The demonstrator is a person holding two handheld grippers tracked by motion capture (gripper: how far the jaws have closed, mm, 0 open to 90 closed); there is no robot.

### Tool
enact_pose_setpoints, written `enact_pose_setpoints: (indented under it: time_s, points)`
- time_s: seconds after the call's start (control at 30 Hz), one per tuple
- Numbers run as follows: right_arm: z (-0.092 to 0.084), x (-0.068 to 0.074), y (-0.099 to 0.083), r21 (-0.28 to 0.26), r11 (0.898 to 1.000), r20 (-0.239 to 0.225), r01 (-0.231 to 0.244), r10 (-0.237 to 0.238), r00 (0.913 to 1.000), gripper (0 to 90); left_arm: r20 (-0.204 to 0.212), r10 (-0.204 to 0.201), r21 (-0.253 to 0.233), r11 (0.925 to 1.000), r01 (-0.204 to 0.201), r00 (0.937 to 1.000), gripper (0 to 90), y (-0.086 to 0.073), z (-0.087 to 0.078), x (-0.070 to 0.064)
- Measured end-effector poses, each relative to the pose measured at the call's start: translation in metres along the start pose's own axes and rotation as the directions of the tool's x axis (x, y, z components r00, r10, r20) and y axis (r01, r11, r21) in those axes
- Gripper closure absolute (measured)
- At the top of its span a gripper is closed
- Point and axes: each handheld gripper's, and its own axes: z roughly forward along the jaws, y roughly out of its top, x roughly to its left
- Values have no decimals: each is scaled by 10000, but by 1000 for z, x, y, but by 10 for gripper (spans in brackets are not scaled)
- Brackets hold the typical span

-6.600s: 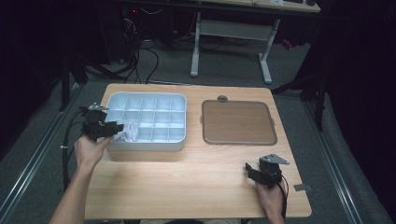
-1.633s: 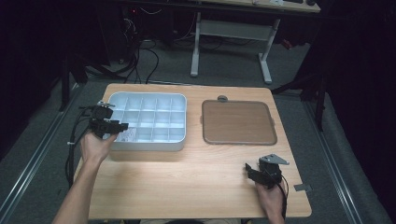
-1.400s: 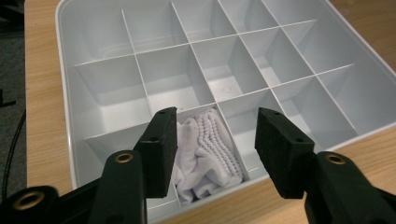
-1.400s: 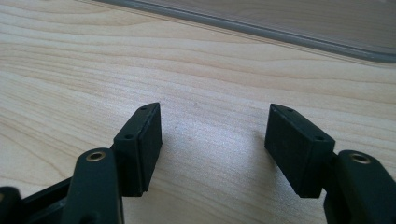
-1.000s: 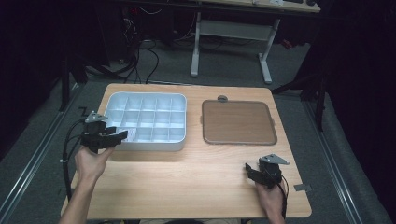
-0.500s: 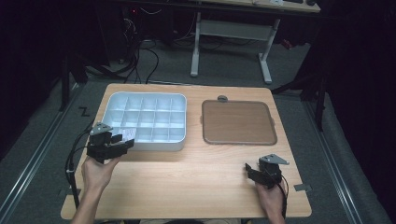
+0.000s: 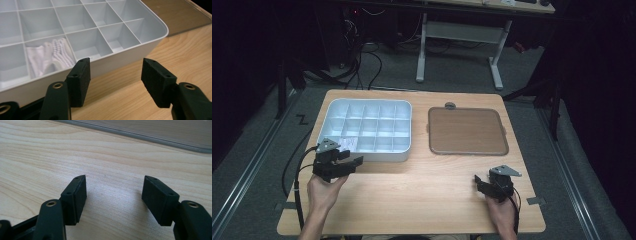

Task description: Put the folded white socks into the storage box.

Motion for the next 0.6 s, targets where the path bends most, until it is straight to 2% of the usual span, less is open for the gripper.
enact_pose_setpoints:
  time_s: [0.3,0.5,0.53,0.6]
  points:
    - [0,0,0,0,10000,-4,8,-8,10000,368,320,75,125,9999,-79,9995,393,-18,6,-8]
    - [0,0,0,19,10000,-25,-4,5,10000,368,438,150,107,9998,-155,9989,390,-29,8,-8]
    - [0,0,0,18,10000,-24,-2,2,10000,368,449,4,74,10000,-8,9990,390,-31,10,-9]
    - [0,0,0,12,10000,-20,7,-7,10000,369,487,-13,150,9999,6,9988,389,-34,11,-7]
